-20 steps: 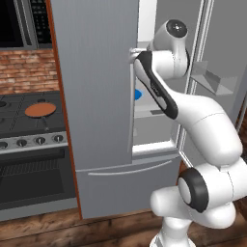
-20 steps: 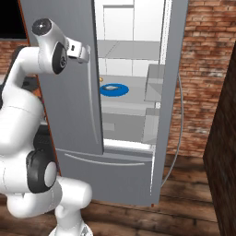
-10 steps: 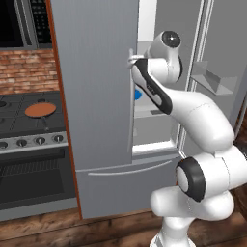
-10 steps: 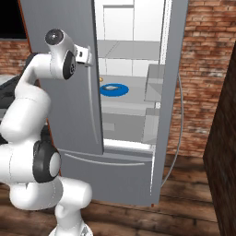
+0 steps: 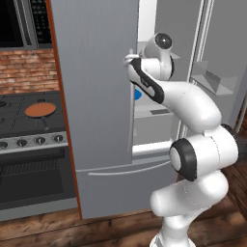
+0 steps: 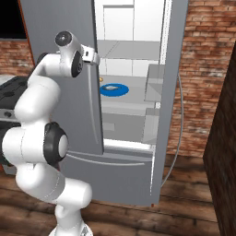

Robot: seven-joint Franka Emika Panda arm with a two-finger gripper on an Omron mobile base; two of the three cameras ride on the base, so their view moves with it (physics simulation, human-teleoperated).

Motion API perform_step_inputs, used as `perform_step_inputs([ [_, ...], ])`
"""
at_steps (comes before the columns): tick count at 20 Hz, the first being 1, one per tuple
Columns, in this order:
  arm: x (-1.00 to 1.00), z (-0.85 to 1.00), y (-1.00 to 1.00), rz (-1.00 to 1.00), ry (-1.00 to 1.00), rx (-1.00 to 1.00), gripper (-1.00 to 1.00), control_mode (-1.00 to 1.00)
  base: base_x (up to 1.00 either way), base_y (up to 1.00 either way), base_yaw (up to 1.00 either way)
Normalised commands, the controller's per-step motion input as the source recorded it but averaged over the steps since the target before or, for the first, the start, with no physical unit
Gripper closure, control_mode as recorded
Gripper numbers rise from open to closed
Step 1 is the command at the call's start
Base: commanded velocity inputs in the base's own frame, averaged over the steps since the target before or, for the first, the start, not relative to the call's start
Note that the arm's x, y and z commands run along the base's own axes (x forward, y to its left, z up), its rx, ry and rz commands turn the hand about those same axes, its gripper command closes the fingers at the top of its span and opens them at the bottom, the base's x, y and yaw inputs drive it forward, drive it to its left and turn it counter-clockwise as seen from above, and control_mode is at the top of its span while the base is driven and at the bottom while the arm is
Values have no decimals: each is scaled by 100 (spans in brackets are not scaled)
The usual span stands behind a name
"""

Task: Retrieve the fish from the fridge and place it on the saucepan with marinade on the stove.

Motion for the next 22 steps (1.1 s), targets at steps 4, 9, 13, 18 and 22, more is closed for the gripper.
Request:
perform_step_inputs([
  [4,46,4,0,0,5,0,-100,-100,0,0,0],
  [9,36,0,2,0,5,0,-100,-100,0,0,0],
  [13,26,0,9,0,5,-1,-100,-100,0,0,0],
  [18,28,0,4,0,2,0,-100,-100,0,0,0],
  [22,29,-2,3,0,0,-1,-100,-100,0,0,0],
])
